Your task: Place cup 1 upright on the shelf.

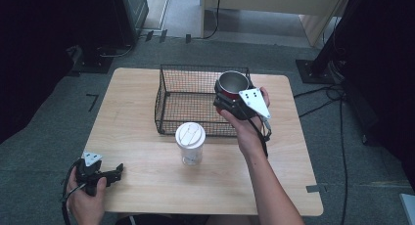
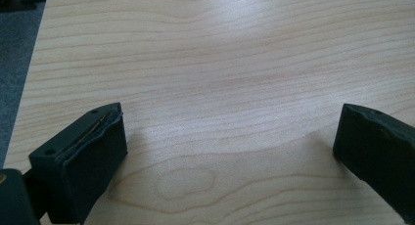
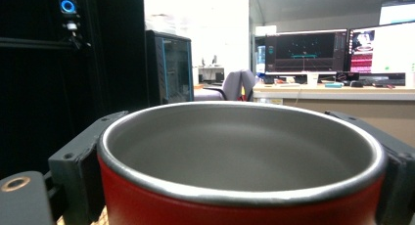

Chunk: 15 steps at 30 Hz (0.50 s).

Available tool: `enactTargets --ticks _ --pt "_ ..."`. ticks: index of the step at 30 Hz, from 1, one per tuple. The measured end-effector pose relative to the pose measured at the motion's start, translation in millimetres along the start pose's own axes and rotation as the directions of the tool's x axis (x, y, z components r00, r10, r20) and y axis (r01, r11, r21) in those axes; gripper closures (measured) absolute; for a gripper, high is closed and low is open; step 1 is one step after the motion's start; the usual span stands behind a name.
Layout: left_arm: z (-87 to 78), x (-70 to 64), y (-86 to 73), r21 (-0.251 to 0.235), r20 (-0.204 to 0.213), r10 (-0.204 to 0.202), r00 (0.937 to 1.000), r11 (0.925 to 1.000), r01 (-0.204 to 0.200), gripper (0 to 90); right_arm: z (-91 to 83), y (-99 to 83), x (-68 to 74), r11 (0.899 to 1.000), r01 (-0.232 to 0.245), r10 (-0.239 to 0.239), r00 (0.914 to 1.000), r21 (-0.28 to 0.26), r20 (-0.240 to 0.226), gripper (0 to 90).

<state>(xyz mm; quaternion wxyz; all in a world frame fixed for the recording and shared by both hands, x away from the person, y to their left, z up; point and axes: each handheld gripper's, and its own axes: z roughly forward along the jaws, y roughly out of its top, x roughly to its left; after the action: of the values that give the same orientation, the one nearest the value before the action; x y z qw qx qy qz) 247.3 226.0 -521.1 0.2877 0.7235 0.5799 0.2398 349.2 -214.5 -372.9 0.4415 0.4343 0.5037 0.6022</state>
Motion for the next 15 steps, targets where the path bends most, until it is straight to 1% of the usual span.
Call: enactTargets --ticks 4,9,11,15 --pt "-0.1 0.0 0.0 0.001 -0.001 0.0 1.0 1.0 0.0 0.0 10.2 -4.6 -2.1 1.0 0.0 0.0 0.9998 0.011 0.019 6.6" --pt "-0.1 0.0 0.0 0.001 0.0 0.0 1.0 1.0 0.0 0.0 21.7 -9.6 -2.8 1.0 0.0 0.0 0.9997 0.023 0.026 6.6" --pt "-0.1 0.0 0.0 0.001 0.0 0.0 1.0 1.0 0.0 0.0 26.7 -12.5 -3.3 1.0 0.007 -0.008 0.9995 0.021 0.03 6.6" --pt "0.0 -0.1 0.0 0.0 0.002 0.001 1.0 1.0 -0.001 0.0 36.3 -18.2 -4.5 0.999 0.006 -0.007 0.9989 0.037 0.046 6.6"
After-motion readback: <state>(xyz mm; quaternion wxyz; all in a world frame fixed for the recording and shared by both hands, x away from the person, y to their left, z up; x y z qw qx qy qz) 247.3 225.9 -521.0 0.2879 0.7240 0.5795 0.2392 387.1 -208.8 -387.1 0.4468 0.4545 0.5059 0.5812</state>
